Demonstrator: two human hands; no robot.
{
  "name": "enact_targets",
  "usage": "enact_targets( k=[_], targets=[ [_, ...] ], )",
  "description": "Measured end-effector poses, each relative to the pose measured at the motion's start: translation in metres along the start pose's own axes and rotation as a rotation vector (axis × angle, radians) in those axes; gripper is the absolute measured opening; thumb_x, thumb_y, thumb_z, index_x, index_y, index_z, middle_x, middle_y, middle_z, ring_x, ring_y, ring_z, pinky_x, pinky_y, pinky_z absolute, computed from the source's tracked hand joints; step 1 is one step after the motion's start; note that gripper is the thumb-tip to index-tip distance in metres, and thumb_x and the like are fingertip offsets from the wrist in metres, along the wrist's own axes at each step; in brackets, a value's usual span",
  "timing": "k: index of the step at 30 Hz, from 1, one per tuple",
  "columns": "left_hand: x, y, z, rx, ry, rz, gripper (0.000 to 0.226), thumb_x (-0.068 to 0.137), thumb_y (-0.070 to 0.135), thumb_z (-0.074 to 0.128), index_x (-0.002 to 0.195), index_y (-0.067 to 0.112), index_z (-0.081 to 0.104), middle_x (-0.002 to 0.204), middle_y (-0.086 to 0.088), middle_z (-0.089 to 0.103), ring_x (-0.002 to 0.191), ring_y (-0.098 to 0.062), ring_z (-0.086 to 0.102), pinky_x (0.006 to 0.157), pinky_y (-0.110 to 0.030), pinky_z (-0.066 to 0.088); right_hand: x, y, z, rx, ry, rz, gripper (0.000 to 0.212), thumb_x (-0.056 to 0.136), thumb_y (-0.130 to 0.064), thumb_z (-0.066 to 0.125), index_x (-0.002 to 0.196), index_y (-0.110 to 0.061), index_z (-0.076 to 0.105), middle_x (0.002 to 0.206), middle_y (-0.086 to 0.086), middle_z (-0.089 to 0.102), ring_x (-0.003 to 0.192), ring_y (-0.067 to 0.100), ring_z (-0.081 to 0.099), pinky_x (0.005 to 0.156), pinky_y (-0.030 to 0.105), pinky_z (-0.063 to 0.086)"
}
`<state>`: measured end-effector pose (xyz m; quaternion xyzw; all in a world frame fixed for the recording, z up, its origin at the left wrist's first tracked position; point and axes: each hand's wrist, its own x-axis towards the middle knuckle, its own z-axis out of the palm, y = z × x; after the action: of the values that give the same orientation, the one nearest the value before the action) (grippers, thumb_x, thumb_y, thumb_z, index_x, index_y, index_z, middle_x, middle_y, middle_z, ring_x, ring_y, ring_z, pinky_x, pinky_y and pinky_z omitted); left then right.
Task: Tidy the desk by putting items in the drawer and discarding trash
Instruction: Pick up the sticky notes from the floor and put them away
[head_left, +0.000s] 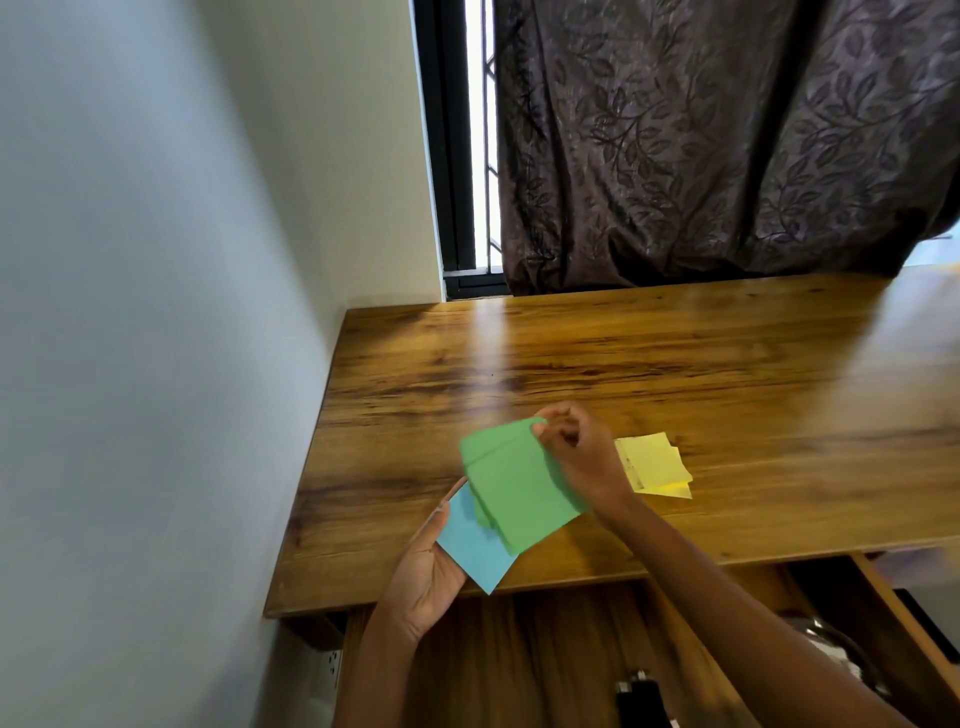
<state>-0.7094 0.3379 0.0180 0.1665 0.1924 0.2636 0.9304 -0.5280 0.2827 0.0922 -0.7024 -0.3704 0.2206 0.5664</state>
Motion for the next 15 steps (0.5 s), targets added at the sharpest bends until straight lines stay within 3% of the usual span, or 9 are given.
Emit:
enact_targets(
  k=[3, 5, 7, 9, 12, 15],
  targets=[
    [-0.003, 0.001, 0.002, -0.008, 0.02, -0.038, 0.077, 0.068, 0.035, 0.08, 0.133, 0.007, 0.052, 0.137, -0.019, 0.051, 0.122, -0.032, 0.054, 0.09, -0.05, 0.052, -0.013, 0.015, 0.026, -0.108, -0.142, 0.004, 0.008, 0.088, -0.018, 0.062, 0.093, -0.015, 0.056, 0.079, 0.0, 0.06, 0.07, 0.007, 0.054, 0.062, 0.022, 0.041],
    [-0.006, 0.002, 0.005, 0.068, 0.044, -0.04, 0.078, 0.067, 0.046, 0.075, 0.133, 0.011, 0.05, 0.133, -0.019, 0.055, 0.117, -0.032, 0.058, 0.086, -0.048, 0.053, -0.018, 0.026, 0.04, -0.179, -0.138, 0.005, 0.008, 0.087, -0.018, 0.062, 0.092, -0.015, 0.056, 0.073, -0.008, 0.054, 0.067, 0.001, 0.049, 0.062, 0.02, 0.036],
    [-0.007, 0.002, 0.007, 0.16, 0.053, -0.028, 0.075, 0.067, 0.04, 0.08, 0.132, 0.015, 0.052, 0.132, -0.018, 0.057, 0.114, -0.033, 0.06, 0.085, -0.049, 0.054, -0.02, 0.031, 0.048, -0.216, -0.121, 0.01, 0.01, 0.087, -0.018, 0.062, 0.095, -0.013, 0.059, 0.072, -0.012, 0.052, 0.067, 0.001, 0.049, 0.061, 0.019, 0.036],
    [-0.008, 0.001, 0.007, 0.226, 0.081, 0.003, 0.053, 0.082, 0.021, 0.068, 0.133, 0.018, 0.052, 0.13, -0.018, 0.058, 0.111, -0.033, 0.06, 0.087, -0.051, 0.053, -0.02, 0.033, 0.052, -0.236, -0.124, -0.009, 0.011, 0.087, -0.018, 0.062, 0.094, -0.011, 0.06, 0.076, -0.012, 0.053, 0.07, 0.001, 0.05, 0.061, 0.016, 0.037],
    [-0.006, -0.001, 0.005, 0.27, 0.129, 0.036, 0.045, 0.088, 0.007, 0.052, 0.131, 0.02, 0.053, 0.126, -0.016, 0.061, 0.112, -0.033, 0.059, 0.091, -0.051, 0.05, -0.012, 0.033, 0.047, -0.291, -0.028, -0.041, 0.012, 0.088, -0.02, 0.059, 0.095, -0.009, 0.06, 0.09, -0.003, 0.056, 0.09, 0.014, 0.053, 0.074, 0.024, 0.04],
    [-0.005, -0.002, 0.006, 0.249, 0.132, 0.059, 0.046, 0.086, 0.007, 0.052, 0.129, 0.022, 0.054, 0.126, -0.014, 0.062, 0.11, -0.03, 0.061, 0.088, -0.049, 0.051, 0.002, 0.041, 0.03, -0.616, 0.006, 0.137, 0.039, 0.087, -0.031, 0.06, 0.122, -0.018, 0.051, 0.127, 0.005, 0.045, 0.123, 0.027, 0.038, 0.095, 0.04, 0.036]
  ],
)
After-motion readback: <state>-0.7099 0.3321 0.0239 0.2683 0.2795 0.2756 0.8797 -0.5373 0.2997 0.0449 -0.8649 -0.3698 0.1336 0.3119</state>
